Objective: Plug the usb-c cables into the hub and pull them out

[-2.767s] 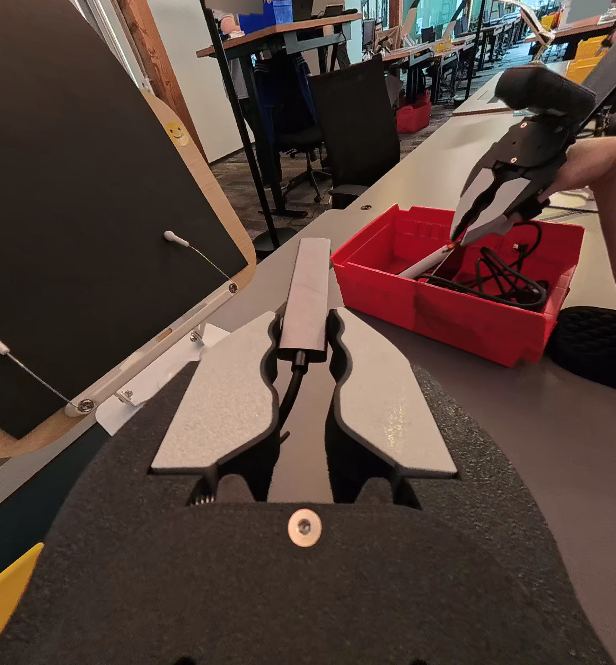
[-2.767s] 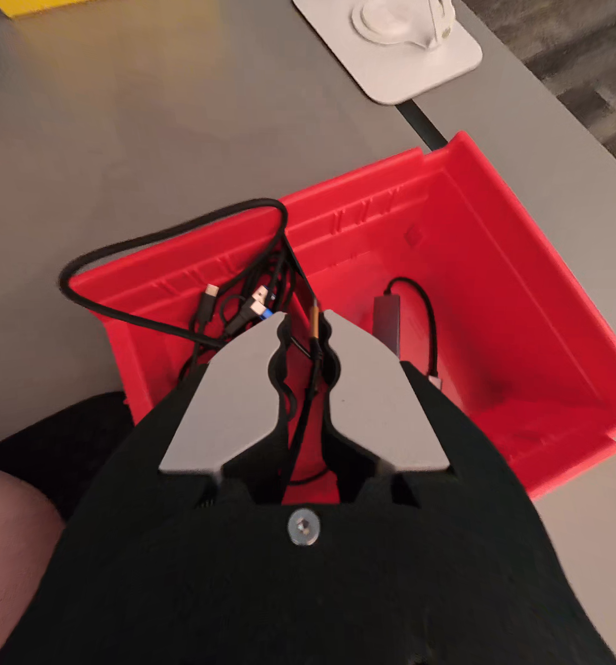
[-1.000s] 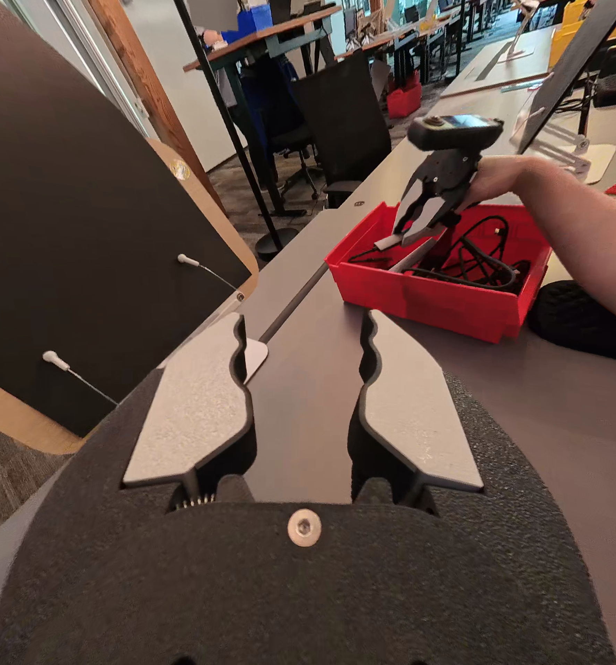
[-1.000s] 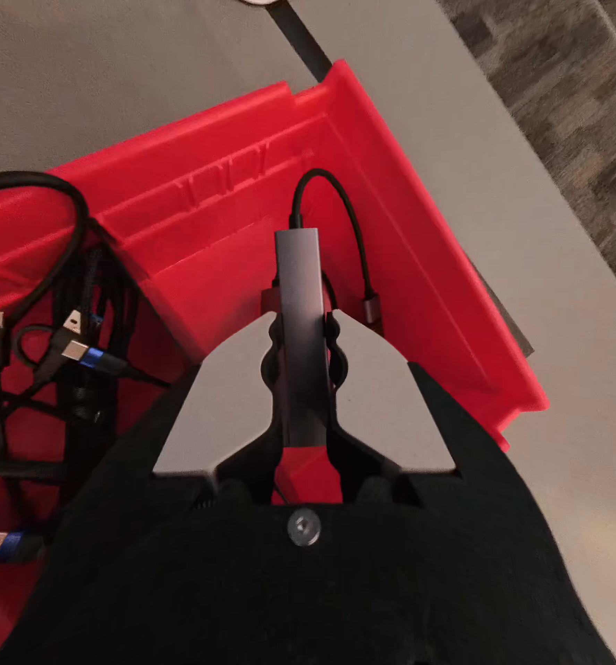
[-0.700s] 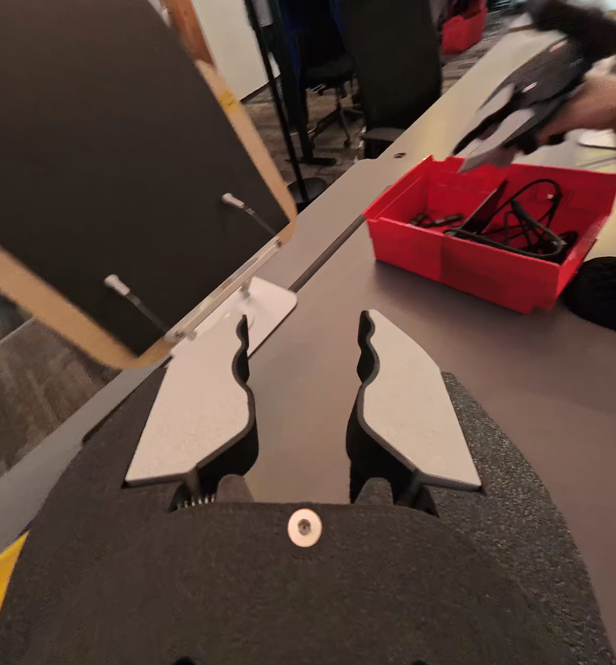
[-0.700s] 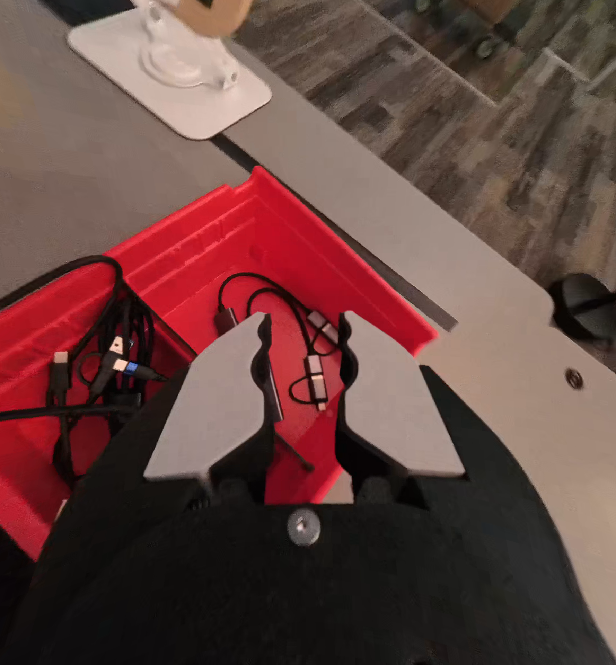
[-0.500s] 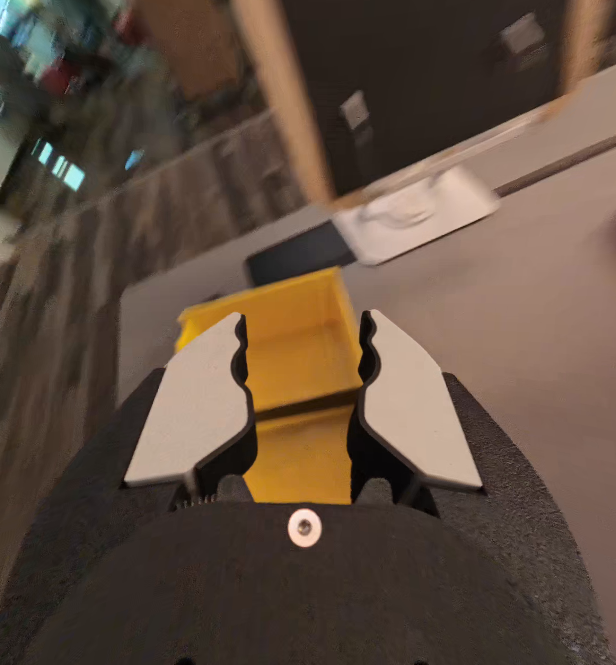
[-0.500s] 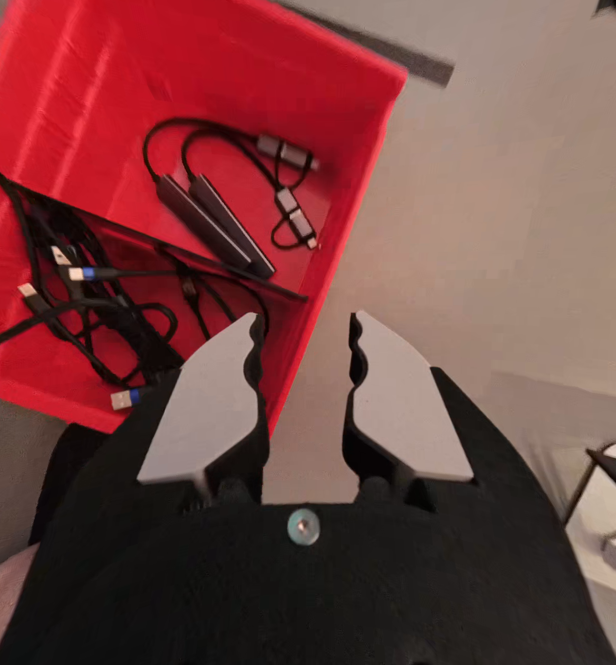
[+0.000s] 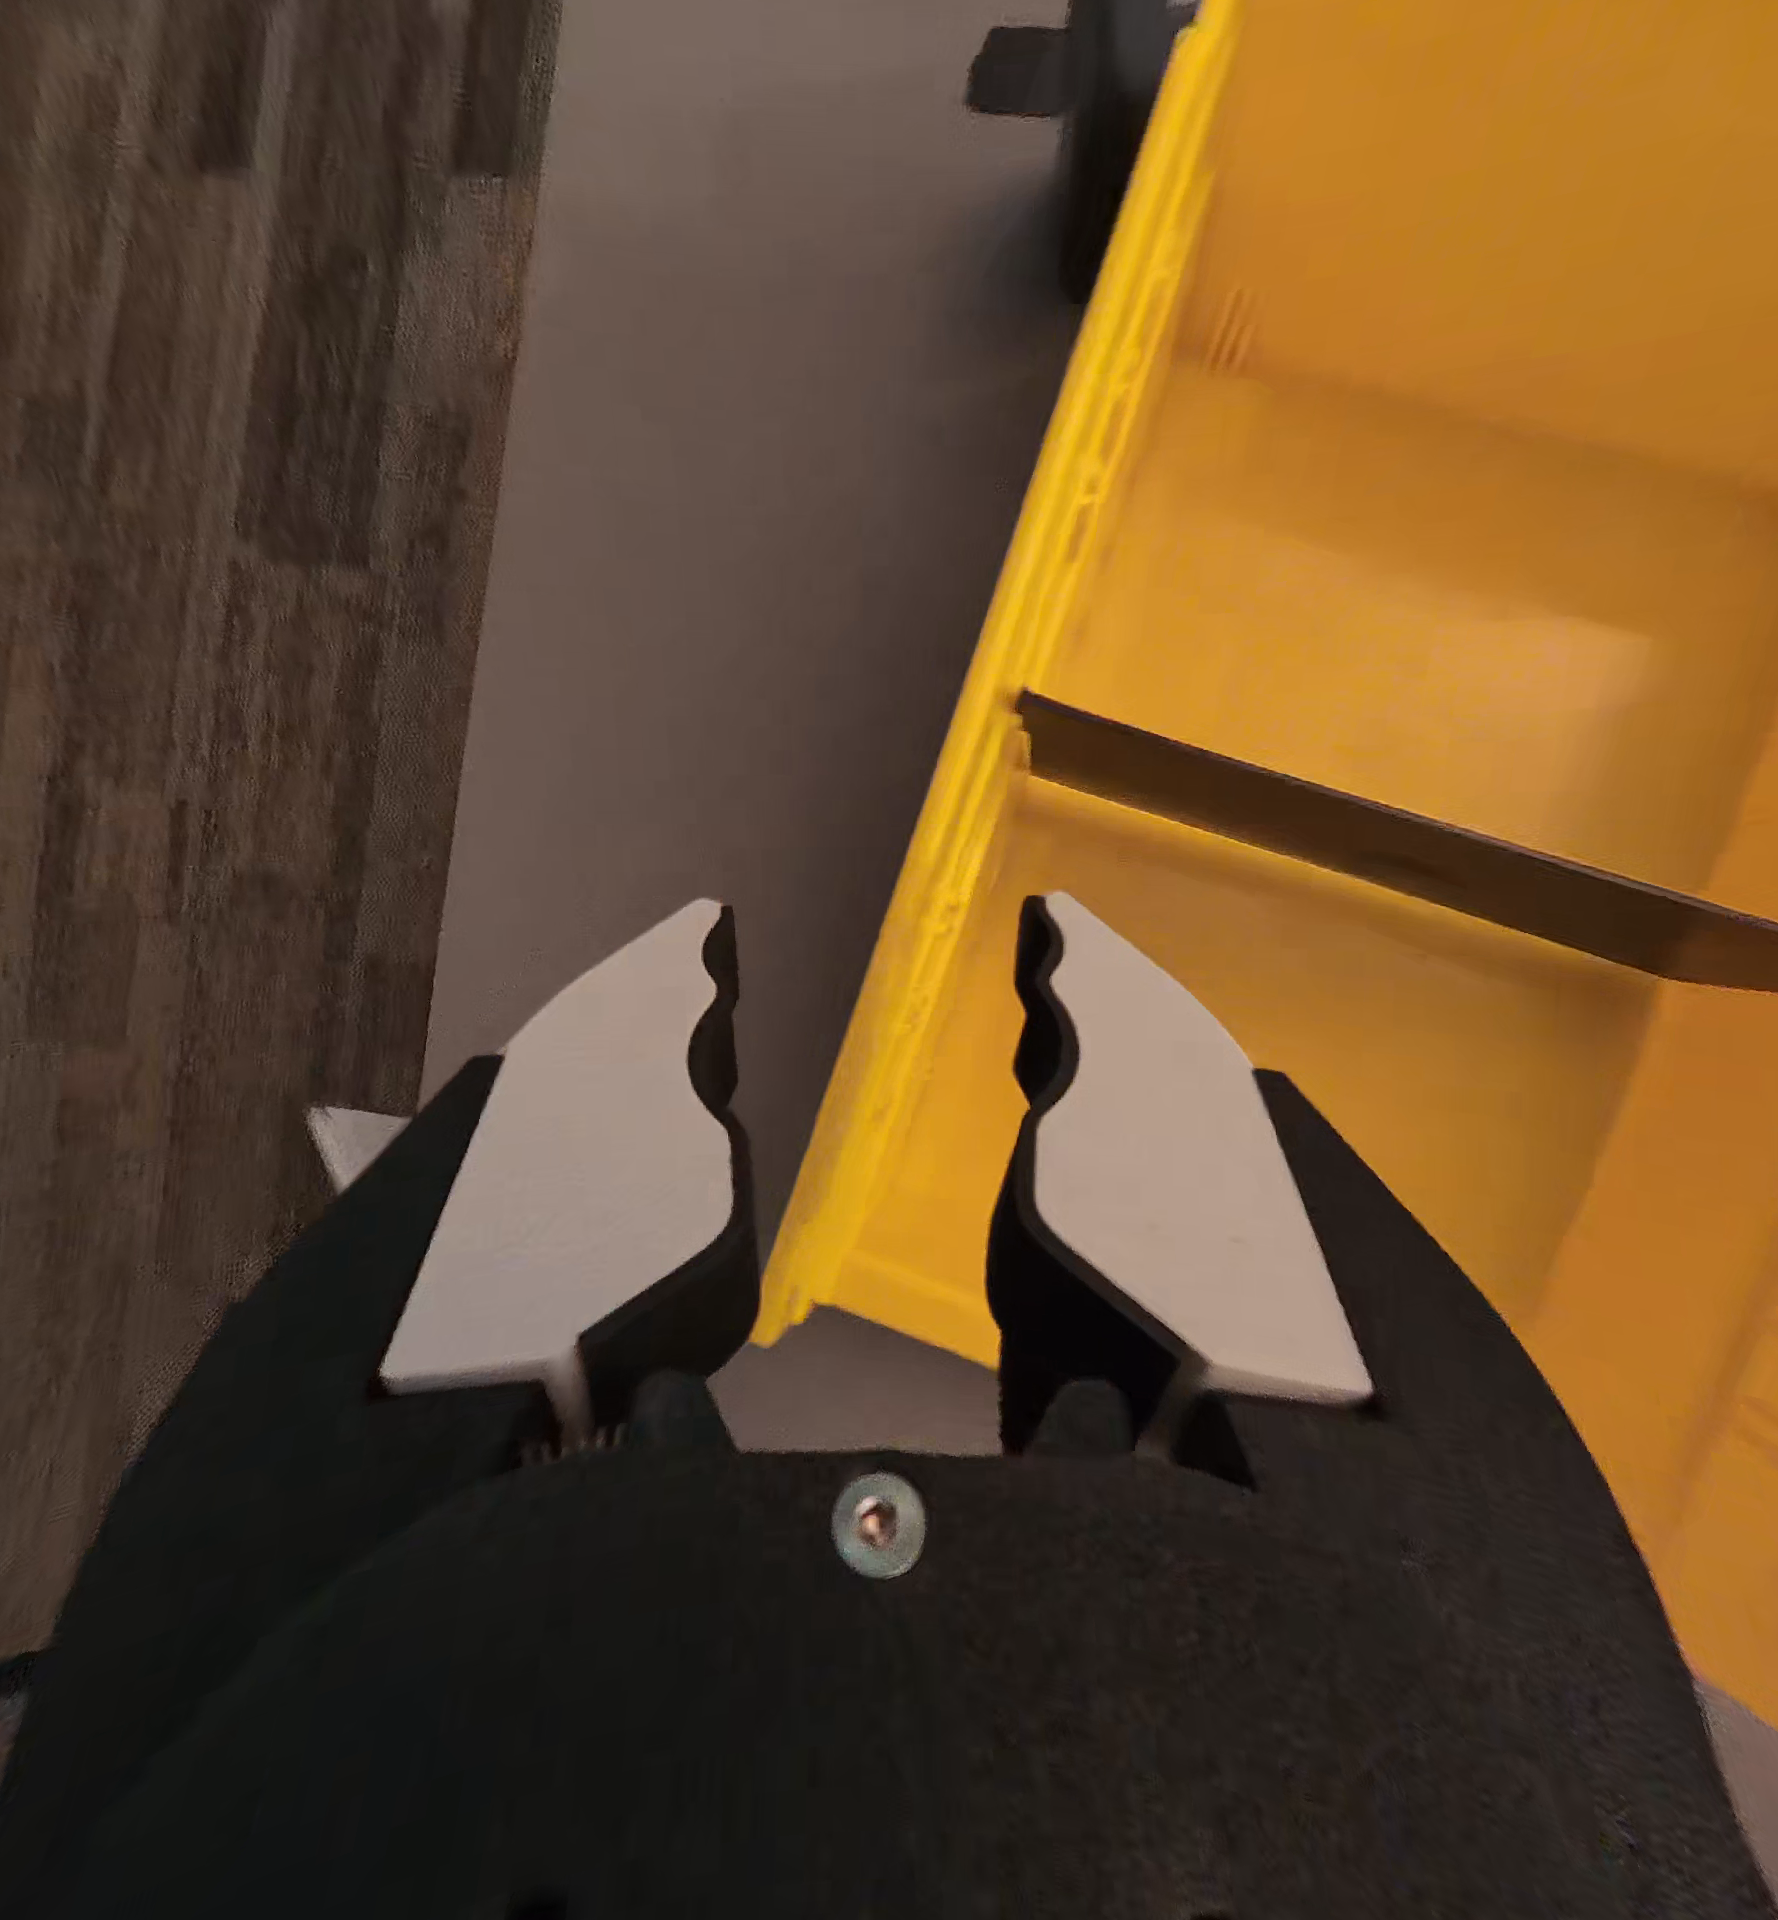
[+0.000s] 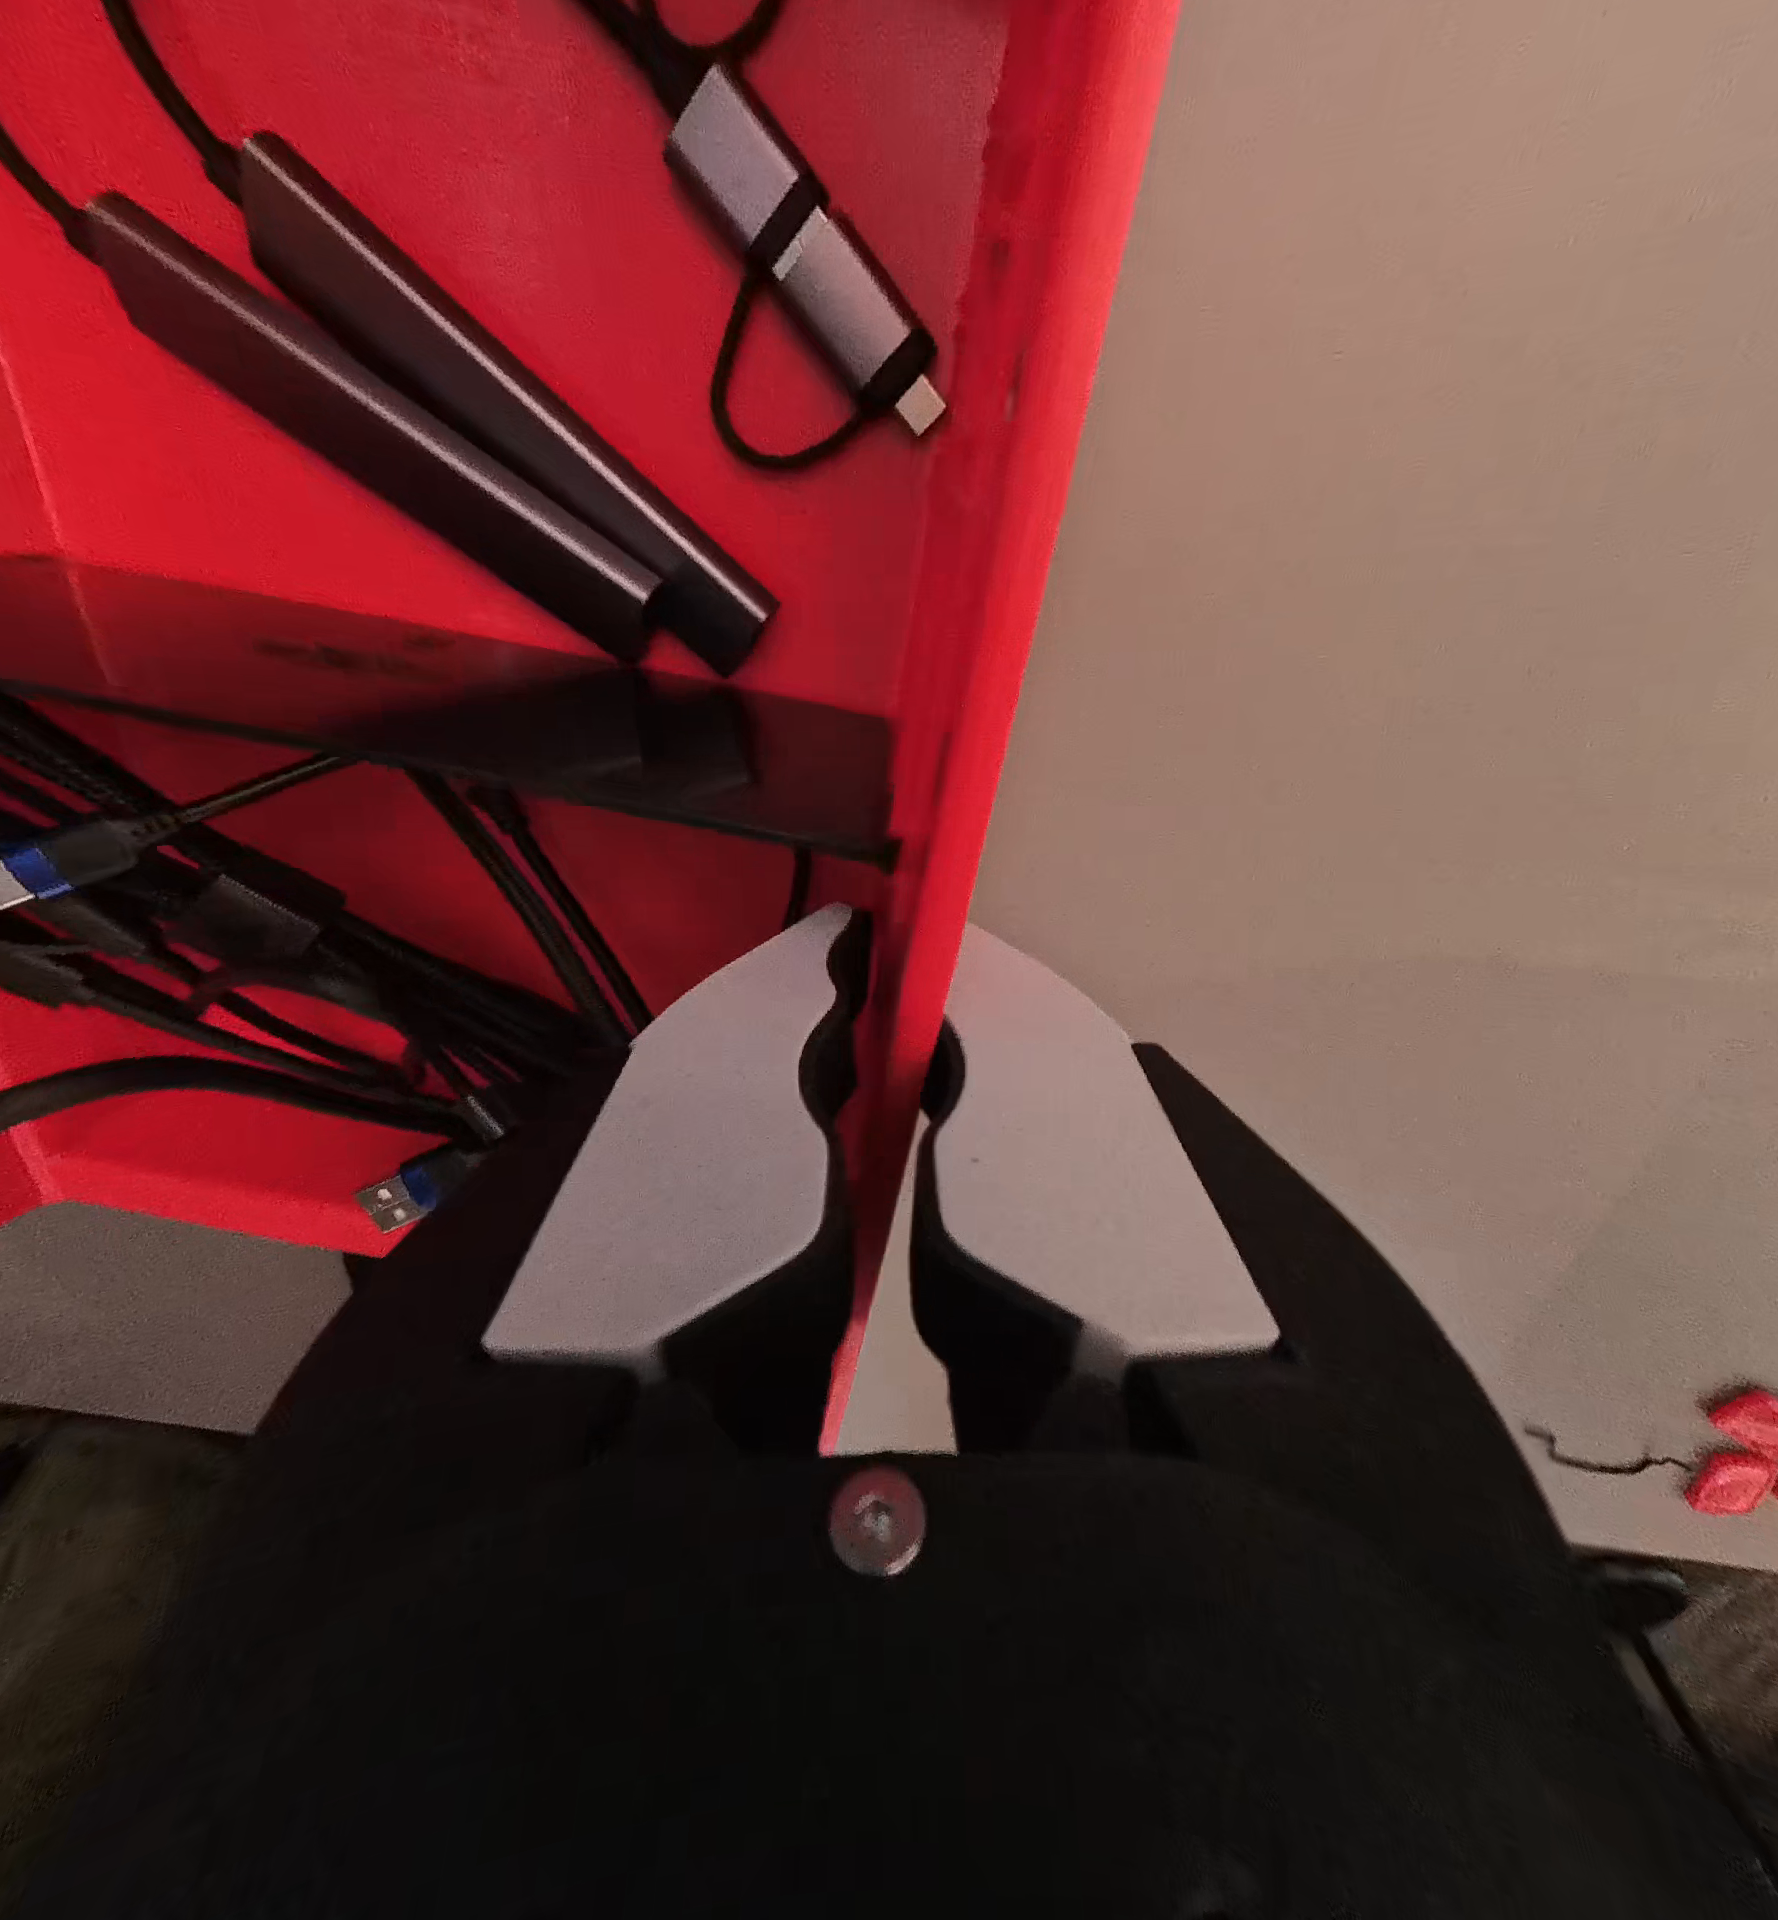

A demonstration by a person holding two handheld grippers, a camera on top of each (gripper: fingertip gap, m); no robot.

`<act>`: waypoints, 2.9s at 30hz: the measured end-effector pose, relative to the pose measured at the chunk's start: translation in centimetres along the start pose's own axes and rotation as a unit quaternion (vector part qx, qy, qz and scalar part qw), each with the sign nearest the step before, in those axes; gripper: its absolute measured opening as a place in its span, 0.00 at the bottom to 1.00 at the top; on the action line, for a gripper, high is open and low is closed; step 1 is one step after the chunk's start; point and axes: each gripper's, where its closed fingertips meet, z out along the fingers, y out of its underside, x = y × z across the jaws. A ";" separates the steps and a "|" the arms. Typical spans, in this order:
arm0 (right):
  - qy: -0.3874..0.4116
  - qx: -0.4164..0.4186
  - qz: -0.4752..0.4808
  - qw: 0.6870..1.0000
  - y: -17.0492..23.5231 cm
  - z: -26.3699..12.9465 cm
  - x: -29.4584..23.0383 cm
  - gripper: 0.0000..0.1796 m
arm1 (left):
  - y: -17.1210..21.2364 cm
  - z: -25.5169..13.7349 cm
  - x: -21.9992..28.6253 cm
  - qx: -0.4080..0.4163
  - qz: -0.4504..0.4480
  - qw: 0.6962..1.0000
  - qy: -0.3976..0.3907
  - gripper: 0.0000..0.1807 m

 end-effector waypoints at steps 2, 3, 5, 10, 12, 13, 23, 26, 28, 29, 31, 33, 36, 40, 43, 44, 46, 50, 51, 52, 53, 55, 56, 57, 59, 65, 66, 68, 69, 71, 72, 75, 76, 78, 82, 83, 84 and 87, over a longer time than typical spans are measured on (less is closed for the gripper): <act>0.008 -0.017 0.002 1.000 0.2 0.0 -0.4 0.04 | 0.8 1.3 0.2 -0.017 -0.007 0.999 0.027 0.25; 0.007 -0.024 -0.001 1.000 0.3 0.1 -0.8 0.04 | 1.7 1.9 0.5 -0.041 -0.010 0.998 0.044 0.25; -0.005 -0.041 -0.003 0.999 0.4 0.1 -2.1 0.03 | 3.6 2.9 0.9 -0.095 -0.015 0.993 0.073 0.25; -0.002 -0.064 -0.040 0.997 -0.5 0.5 -5.8 0.04 | 5.4 3.4 2.3 -0.150 -0.013 0.981 0.122 0.07; 0.000 -0.065 -0.059 0.996 -1.3 0.7 -7.5 0.04 | 5.9 2.8 4.1 -0.168 0.026 0.973 0.156 0.03; -0.005 -0.065 -0.068 0.996 -1.6 0.9 -8.5 0.04 | 6.2 2.6 4.8 -0.180 0.063 0.970 0.152 0.03; 0.004 -0.060 -0.130 0.990 -3.1 1.9 -17.8 0.05 | 8.5 -0.2 13.3 -0.279 0.197 0.928 0.148 0.05; 0.006 -0.044 -0.166 0.985 -3.7 2.1 -19.5 0.06 | 9.1 -0.9 15.2 -0.292 0.208 0.921 0.156 0.05; 0.007 -0.033 -0.177 0.984 -4.3 2.2 -20.0 0.06 | 9.4 -1.2 16.2 -0.298 0.208 0.917 0.164 0.04; 0.010 -0.027 -0.179 0.983 -4.6 2.2 -20.1 0.07 | 9.6 -1.4 16.5 -0.301 0.209 0.915 0.168 0.04; 0.026 -0.011 -0.185 0.982 -5.2 1.7 -20.0 0.08 | 10.2 -2.0 17.2 -0.310 0.218 0.907 0.183 0.06; 0.037 0.030 -0.188 0.981 -6.1 0.4 -19.9 0.11 | 11.0 -2.8 17.5 -0.320 0.229 0.897 0.203 0.09; 0.044 0.143 -0.188 0.971 -7.6 -4.1 -20.7 0.14 | 11.2 -3.8 17.1 -0.308 0.249 0.893 0.214 0.11; -0.056 0.385 -0.249 0.887 -8.6 -13.6 -28.6 0.16 | 8.9 -5.9 16.4 -0.222 0.237 0.917 0.233 0.11; -0.274 0.476 -0.339 0.764 -5.3 -17.5 -39.6 0.22 | 6.8 -7.4 15.6 -0.144 0.240 0.931 0.233 0.12; -0.324 0.400 -0.351 0.782 -4.0 -16.1 -42.3 0.17 | 6.0 -8.0 15.8 -0.114 0.244 0.932 0.243 0.10; -0.392 0.261 -0.321 0.822 -2.7 -13.3 -46.5 0.14 | 3.8 -9.2 16.4 -0.042 0.248 0.930 0.267 0.09; -0.306 0.122 -0.242 0.913 -3.1 -5.9 -48.6 0.17 | -2.2 -12.4 16.2 0.130 0.186 0.937 0.267 0.10; -0.252 0.116 -0.237 0.931 -3.6 -4.4 -47.9 0.17 | -2.9 -13.5 16.4 0.158 0.179 0.930 0.281 0.10; -0.210 0.109 -0.233 0.943 -3.9 -3.3 -47.3 0.17 | -3.1 -14.5 16.8 0.178 0.179 0.920 0.301 0.10; -0.184 0.103 -0.224 0.952 -4.2 -2.7 -47.0 0.17 | -3.0 -15.5 17.1 0.190 0.180 0.910 0.321 0.10; -0.157 0.104 -0.201 0.961 -4.9 -2.0 -47.0 0.16 | -2.7 -16.7 17.2 0.203 0.183 0.899 0.341 0.10; -0.158 0.096 -0.188 0.965 -5.0 -1.7 -47.4 0.16 | -2.6 -17.1 17.0 0.208 0.186 0.898 0.340 0.10; -0.149 0.089 -0.180 0.968 -5.1 -1.2 -47.6 0.16 | -2.6 -17.4 16.7 0.216 0.186 0.897 0.336 0.10; -0.105 0.066 -0.190 0.974 -4.7 0.3 -47.1 0.15 | -2.8 -18.0 16.2 0.231 0.181 0.895 0.336 0.10; -0.067 0.039 -0.147 0.986 -4.8 3.4 -48.0 0.16 | -3.1 -19.3 15.4 0.258 0.165 0.884 0.354 0.08; -0.057 0.040 -0.142 0.987 -5.1 3.7 -48.0 0.15 | -3.1 -19.5 15.4 0.260 0.163 0.882 0.358 0.08; -0.049 0.045 -0.144 0.987 -5.7 4.1 -48.1 0.12 | -3.0 -19.6 15.4 0.260 0.164 0.880 0.363 0.08; -0.044 0.030 -0.142 0.988 -5.4 4.7 -48.0 0.12 | -2.9 -19.6 15.4 0.259 0.165 0.879 0.364 0.08; -0.044 0.008 -0.127 0.991 -4.6 5.9 -48.0 0.09 | -2.9 -19.6 15.2 0.257 0.165 0.880 0.364 0.08; -0.042 -0.003 -0.120 0.992 -4.3 6.6 -48.0 0.08 | -2.9 -19.6 15.0 0.259 0.162 0.880 0.363 0.08; -0.044 0.005 -0.114 0.992 -5.1 6.9 -48.0 0.05 | -3.1 -19.8 14.7 0.265 0.152 0.879 0.366 0.06; -0.046 0.001 -0.111 0.993 -5.3 6.8 -48.0 0.05 | -3.2 -20.0 14.6 0.270 0.149 0.877 0.368 0.06; -0.049 -0.012 -0.115 0.992 -5.4 6.2 -47.9 0.04 | -3.4 -20.6 14.3 0.283 0.137 0.874 0.371 0.05; -0.072 -0.054 -0.141 0.986 -4.9 3.6 -48.6 0.04 | -3.4 -24.6 14.4 0.331 0.106 0.821 0.453 0.05; -0.077 -0.063 -0.153 0.983 -4.8 2.7 -48.8 0.04 | -3.4 -25.7 14.2 0.344 0.094 0.807 0.470 0.05; -0.081 -0.070 -0.163 0.981 -4.7 1.7 -49.0 0.04 | -3.5 -26.6 13.8 0.358 0.080 0.799 0.477 0.05; -0.089 -0.081 -0.198 0.973 -4.6 -2.3 -48.3 0.04 | -3.7 -28.4 12.3 0.400 0.041 0.790 0.463 0.06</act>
